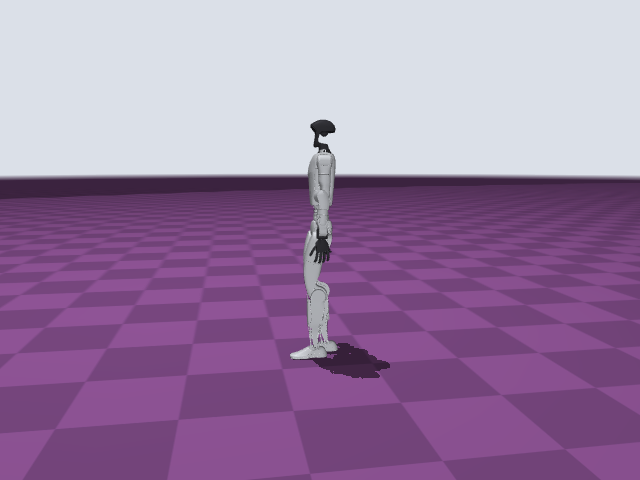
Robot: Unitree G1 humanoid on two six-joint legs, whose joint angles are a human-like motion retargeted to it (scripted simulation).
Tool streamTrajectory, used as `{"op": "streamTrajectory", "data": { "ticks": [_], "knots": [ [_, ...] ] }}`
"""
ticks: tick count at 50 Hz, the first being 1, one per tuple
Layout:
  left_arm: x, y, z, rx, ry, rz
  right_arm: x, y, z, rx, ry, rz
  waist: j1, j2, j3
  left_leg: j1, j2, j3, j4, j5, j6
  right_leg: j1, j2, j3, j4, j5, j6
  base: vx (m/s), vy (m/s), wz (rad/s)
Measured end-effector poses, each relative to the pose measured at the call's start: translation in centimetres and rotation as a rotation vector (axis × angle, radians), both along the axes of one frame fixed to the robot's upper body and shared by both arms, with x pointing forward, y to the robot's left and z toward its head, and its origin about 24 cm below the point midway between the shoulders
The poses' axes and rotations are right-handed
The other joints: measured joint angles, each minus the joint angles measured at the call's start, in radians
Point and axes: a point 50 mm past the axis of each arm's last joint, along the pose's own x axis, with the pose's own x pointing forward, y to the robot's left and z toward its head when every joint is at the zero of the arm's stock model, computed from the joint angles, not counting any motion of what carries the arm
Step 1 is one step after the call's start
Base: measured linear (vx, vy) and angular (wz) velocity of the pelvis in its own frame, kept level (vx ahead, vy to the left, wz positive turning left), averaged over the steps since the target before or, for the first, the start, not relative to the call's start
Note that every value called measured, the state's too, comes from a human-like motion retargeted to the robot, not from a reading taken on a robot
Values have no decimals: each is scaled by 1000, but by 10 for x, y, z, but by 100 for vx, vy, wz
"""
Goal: Upper body actions
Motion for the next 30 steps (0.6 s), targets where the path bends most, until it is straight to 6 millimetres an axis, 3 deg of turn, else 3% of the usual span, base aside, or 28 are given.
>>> {"op": "streamTrajectory", "data": {
  "ticks": [5, 7, 15, 20, 23, 26, 30],
  "knots": [
    [11, 0, 0, 12, -31, -2, 8, -4, -1, -7, -42, -4, 19, -16, 38, -40, -13, -40, 20, 31, -38, 37, -2, -145, -53, 0, -14, -18, -5, 165],
    [10, -1, 0, 29, -30, 11, 9, -7, 0, -17, -43, 3, 31, -25, 38, -50, -5, 13, 18, 17, -16, 42, -13, -192, -63, -4, -16, -3, 4, 160],
    [-8, -4, 0, 75, 23, 108, 6, -18, 2, -61, -54, -34, -14, -42, -4, -20, 130, 622, 10, -91, -7, 43, -64, -431, -95, -51, -5, 8, 3, 202],
    [-20, -1, 1, 85, 64, 131, -5, -20, 4, -81, -7, -61, -9, -49, -39, 43, 167, 902, 23, -60, -20, 45, -89, -561, -104, -85, 20, 30, 3, 178],
    [-25, 1, 2, 86, 82, 145, -9, -20, 4, -82, 18, -47, 11, -49, -55, 52, 166, 865, 36, 3, -8, 51, -92, -634, -108, -99, 38, 33, 5, 130],
    [-31, 1, 2, 87, 99, 164, -9, -17, 4, -74, 24, -34, 47, -37, -64, 48, 147, 749, 13, -5, -62, 60, -74, -677, -113, -111, 49, 32, 4, 79],
    [-42, -2, 3, 82, 131, 188, -6, -11, 2, -50, 13, -27, 102, -40, -80, 47, 86, 699, -74, 8, -19, 69, -80, -712, -113, -117, 71, 38, 1, 49]
  ]
}}
